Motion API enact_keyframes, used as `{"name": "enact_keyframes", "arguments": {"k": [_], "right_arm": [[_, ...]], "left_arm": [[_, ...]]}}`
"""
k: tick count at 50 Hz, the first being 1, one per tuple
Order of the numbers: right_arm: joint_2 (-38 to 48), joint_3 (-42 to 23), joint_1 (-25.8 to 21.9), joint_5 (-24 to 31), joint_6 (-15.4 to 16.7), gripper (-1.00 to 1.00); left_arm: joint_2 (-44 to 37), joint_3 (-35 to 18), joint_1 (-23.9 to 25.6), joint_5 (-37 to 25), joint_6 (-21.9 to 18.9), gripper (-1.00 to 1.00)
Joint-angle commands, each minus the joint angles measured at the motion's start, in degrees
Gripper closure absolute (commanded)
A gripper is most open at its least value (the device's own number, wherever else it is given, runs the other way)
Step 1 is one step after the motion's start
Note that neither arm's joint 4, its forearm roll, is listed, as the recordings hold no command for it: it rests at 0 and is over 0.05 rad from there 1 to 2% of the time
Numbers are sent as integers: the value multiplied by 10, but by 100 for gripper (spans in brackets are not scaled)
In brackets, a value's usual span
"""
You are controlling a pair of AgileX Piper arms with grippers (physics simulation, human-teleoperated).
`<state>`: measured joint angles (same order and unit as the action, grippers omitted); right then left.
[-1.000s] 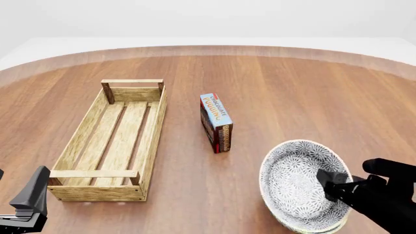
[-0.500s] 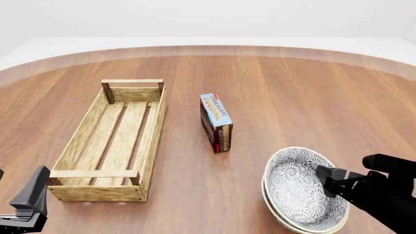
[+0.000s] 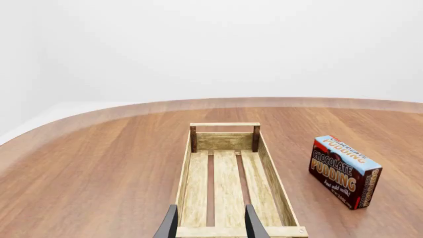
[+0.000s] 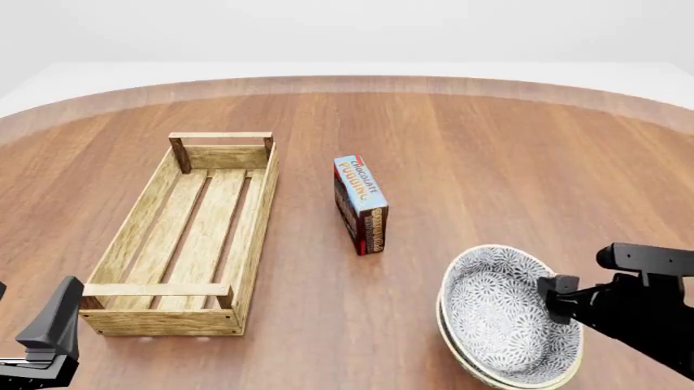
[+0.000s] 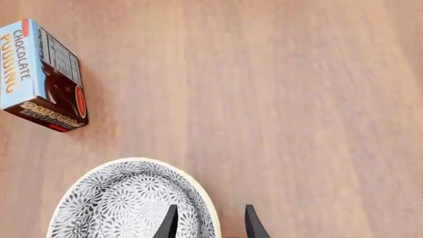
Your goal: Stack the left bowl on the right bowl and place them in the tray.
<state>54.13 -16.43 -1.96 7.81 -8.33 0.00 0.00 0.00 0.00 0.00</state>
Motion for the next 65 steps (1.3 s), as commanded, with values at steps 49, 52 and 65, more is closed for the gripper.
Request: {"name": "enact_keyframes", "arguments": {"k": [49, 52, 65], "right_arm": [[121, 76, -24, -142, 5, 100], [89, 79, -33, -128, -8, 100], [-121, 18, -69, 50, -80, 100]], "left_arm": [[0, 0, 0, 0, 0, -100], [0, 0, 0, 0, 0, -100], [0, 0, 0, 0, 0, -100]]}}
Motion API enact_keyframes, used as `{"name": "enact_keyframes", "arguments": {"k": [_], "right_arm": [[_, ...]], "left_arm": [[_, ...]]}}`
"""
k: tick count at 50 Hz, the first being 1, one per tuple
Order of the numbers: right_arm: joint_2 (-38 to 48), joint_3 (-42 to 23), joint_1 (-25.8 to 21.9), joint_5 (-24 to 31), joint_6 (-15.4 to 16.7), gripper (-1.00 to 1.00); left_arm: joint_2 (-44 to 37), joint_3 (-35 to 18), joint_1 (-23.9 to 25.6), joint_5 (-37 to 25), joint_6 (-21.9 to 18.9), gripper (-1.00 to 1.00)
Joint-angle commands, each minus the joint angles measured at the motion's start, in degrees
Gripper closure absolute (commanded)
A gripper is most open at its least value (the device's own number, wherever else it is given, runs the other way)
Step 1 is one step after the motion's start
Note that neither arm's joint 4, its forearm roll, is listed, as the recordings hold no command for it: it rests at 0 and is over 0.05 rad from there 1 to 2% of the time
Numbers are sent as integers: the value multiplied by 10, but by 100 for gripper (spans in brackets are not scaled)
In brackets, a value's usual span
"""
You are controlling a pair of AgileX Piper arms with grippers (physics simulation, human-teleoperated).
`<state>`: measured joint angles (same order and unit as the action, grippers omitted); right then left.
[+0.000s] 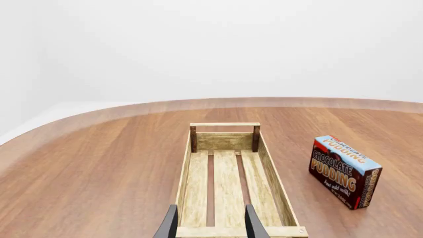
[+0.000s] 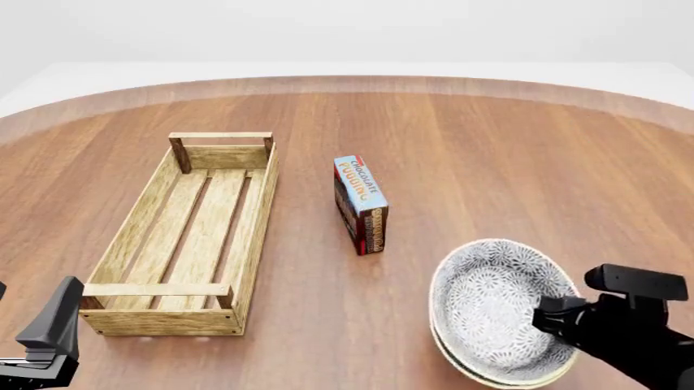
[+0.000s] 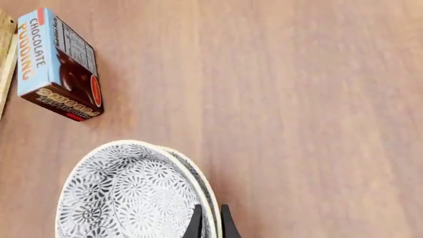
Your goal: Stack the left bowl on the right bowl and place them in the tray.
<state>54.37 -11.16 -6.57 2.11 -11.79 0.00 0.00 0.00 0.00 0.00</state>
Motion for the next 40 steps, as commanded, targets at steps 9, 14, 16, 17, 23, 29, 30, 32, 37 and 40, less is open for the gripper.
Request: {"name": "enact_keyframes", "arguments": {"k": [9, 14, 16, 17, 23, 29, 30, 32, 37, 40], "right_arm": [[-239, -140, -69, 231, -91, 100], [-237, -211, -63, 262, -86, 100], [-237, -224, -65, 266, -88, 100], [-226, -245, -59, 270, -79, 100], [-182, -333, -76, 272, -71, 100], [-115, -389, -100, 252, -60, 100], [-106, -398, -106, 249, -59, 100], [-68, -429, -120, 237, -54, 100], [-10, -474, -131, 220, -51, 100], [19, -501, -139, 215, -48, 100]], "left_arm": [[0, 0, 0, 0, 0, -100], [0, 0, 0, 0, 0, -100], [0, 0, 0, 0, 0, -100], [0, 0, 0, 0, 0, -100], [0, 0, 0, 0, 0, -100], [0, 0, 0, 0, 0, -100], [0, 0, 0, 0, 0, -100], [0, 0, 0, 0, 0, -100], [0, 0, 0, 0, 0, -100], [0, 0, 0, 0, 0, -100]]}}
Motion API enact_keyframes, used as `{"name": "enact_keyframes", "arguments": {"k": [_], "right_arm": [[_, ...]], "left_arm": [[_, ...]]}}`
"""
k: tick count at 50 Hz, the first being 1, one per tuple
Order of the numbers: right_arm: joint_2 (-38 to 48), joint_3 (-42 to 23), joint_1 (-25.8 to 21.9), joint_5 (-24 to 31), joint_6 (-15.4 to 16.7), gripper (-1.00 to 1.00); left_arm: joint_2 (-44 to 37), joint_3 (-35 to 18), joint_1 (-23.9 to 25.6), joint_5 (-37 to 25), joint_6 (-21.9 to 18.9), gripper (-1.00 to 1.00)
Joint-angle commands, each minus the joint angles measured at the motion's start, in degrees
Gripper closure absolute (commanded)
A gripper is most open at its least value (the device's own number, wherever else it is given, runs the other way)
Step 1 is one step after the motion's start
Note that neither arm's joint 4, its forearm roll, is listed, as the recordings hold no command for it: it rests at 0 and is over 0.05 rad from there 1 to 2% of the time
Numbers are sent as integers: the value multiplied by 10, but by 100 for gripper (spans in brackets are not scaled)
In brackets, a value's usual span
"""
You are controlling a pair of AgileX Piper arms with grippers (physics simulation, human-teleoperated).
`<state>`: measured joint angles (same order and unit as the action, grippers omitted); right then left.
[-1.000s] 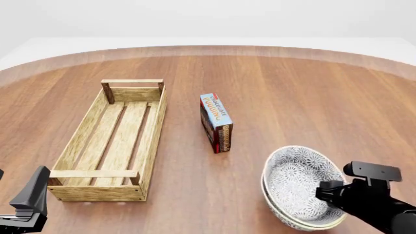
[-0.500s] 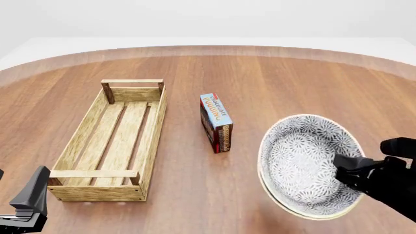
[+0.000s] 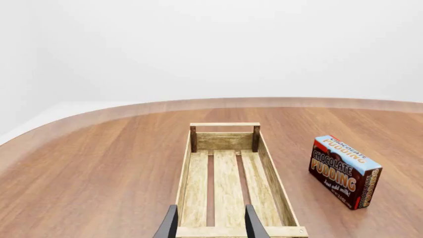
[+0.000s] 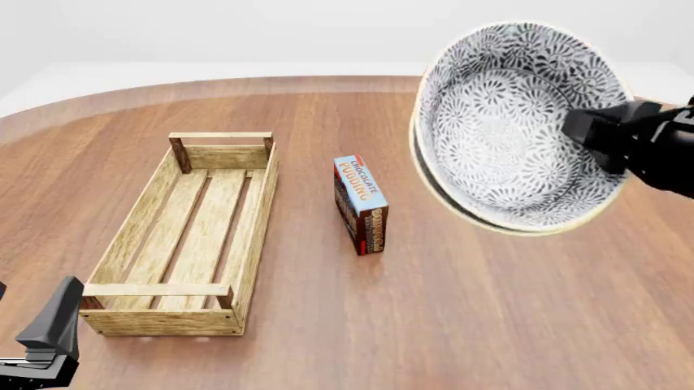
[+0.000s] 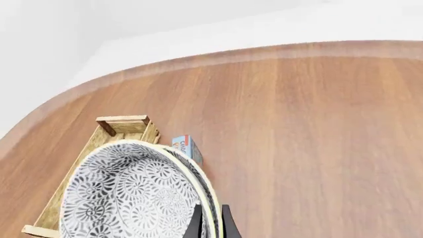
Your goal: Stack the left bowl on the right bowl and place them in the tray.
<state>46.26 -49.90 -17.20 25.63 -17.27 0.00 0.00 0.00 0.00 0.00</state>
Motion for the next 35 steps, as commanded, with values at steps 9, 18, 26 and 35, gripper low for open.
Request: {"name": "enact_keyframes", "arguments": {"k": [9, 18, 26, 35], "right_arm": [[225, -255, -76, -23, 22, 100], [365, -400, -118, -12, 32, 100], [470, -519, -153, 9, 35, 100], [576, -616, -182, 4, 21, 100]], "left_arm": [[0, 0, 0, 0, 0, -100], [0, 0, 0, 0, 0, -100], [0, 0, 0, 0, 0, -100], [0, 0, 0, 0, 0, -100]]}}
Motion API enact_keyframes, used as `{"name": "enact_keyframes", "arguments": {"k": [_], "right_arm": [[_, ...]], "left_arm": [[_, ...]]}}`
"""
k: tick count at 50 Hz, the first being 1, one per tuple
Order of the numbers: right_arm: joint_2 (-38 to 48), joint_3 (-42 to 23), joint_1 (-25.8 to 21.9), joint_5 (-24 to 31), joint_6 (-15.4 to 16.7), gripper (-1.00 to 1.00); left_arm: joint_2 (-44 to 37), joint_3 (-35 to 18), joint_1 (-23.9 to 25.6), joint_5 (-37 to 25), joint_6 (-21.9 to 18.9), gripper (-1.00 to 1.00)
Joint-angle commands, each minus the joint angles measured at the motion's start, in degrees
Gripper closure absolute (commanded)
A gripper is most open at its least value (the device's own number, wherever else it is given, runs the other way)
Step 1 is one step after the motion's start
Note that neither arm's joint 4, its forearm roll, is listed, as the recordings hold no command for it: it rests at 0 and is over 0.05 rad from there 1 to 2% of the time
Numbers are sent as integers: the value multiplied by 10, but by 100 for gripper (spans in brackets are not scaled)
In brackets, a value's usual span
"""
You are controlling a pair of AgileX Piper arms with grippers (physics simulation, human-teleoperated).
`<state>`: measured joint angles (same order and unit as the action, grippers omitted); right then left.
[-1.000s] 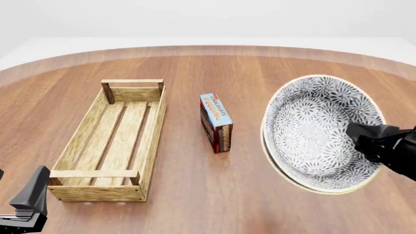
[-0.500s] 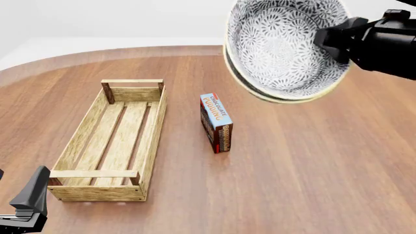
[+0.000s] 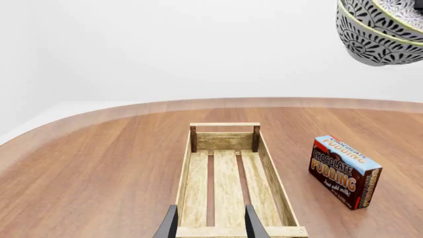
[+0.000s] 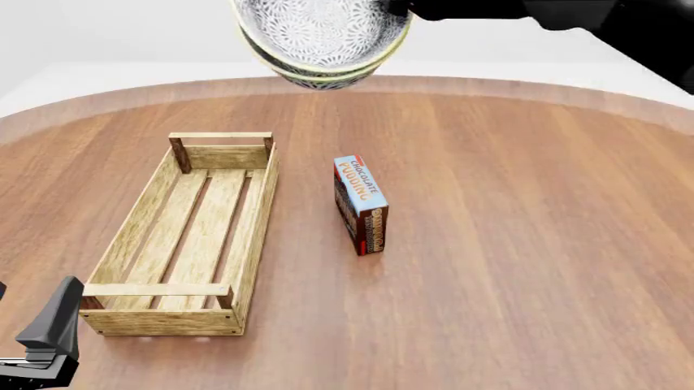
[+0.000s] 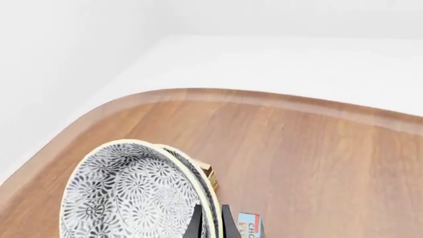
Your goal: Stack the left bowl on the right bowl and place them in the tray.
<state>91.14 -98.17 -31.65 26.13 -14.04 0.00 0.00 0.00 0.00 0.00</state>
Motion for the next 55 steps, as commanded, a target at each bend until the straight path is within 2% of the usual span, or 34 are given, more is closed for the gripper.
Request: {"name": "enact_keyframes", "arguments": {"k": [1, 4, 10, 13, 21, 27, 42, 55], "right_arm": [[138, -141, -42, -2, -13, 100], [197, -186, -54, 0, -16, 100], [248, -229, -62, -6, -22, 100], [262, -224, -66, -40, -38, 100], [326, -266, -105, -47, -46, 100], [361, -299, -111, -46, -49, 100], [409, -278, -131, -109, -66, 100], [430, -280, -134, -125, -75, 100]], "left_arm": [[0, 0, 0, 0, 0, -100], [0, 0, 0, 0, 0, -100], [0, 0, 0, 0, 0, -100], [0, 0, 0, 0, 0, -100], [0, 0, 0, 0, 0, -100], [0, 0, 0, 0, 0, -100], [0, 0, 0, 0, 0, -100], [0, 0, 0, 0, 0, -100]]}}
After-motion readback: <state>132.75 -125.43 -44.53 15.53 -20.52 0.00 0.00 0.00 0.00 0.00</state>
